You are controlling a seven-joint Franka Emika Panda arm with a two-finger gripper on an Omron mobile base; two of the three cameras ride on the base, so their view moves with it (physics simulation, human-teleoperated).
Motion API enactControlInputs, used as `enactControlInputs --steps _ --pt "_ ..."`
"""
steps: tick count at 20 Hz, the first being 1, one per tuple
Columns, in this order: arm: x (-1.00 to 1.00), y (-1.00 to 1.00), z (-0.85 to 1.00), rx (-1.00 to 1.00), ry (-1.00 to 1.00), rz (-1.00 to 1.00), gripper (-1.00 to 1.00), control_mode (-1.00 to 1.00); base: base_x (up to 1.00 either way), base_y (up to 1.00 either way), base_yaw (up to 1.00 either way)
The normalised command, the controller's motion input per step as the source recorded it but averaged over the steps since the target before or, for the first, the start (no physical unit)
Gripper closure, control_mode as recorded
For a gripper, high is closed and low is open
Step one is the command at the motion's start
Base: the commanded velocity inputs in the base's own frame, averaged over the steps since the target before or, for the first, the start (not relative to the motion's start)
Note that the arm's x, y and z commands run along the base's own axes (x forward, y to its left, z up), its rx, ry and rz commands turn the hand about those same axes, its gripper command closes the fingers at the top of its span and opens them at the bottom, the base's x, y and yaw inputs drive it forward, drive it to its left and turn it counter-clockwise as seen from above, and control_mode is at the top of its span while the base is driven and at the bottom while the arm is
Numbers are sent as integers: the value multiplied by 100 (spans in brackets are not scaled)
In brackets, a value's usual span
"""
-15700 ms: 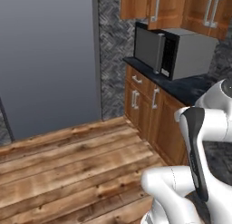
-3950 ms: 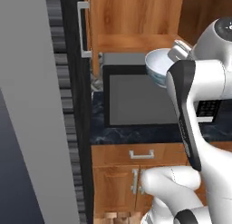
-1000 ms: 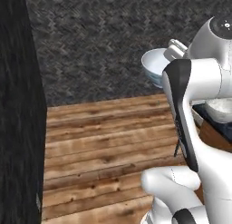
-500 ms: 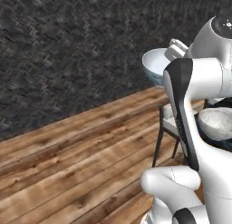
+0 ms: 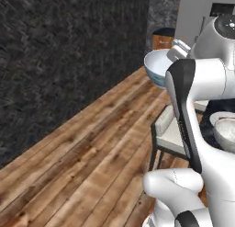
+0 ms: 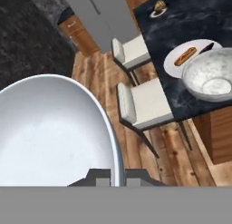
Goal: Take the smaller bowl and place it next to the appetizer plate on the dining counter , and place the larger bowl next to the plate with cooked food.
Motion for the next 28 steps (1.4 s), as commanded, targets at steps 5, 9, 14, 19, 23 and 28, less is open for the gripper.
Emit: enactControlInputs --steps 5,9,14,19,23,28 --pt "0 0 0 0 0 0 100 100 94 67 -68" --pt "0 0 0 0 0 0 100 100 91 77 -69" --pt "0 0 0 0 0 0 100 100 85 79 -70" --pt "0 0 0 0 0 0 100 100 86 80 -70" --pt "0 0 0 0 0 0 100 100 82 80 -70" --pt "0 0 0 0 0 0 100 100 77 76 -70"
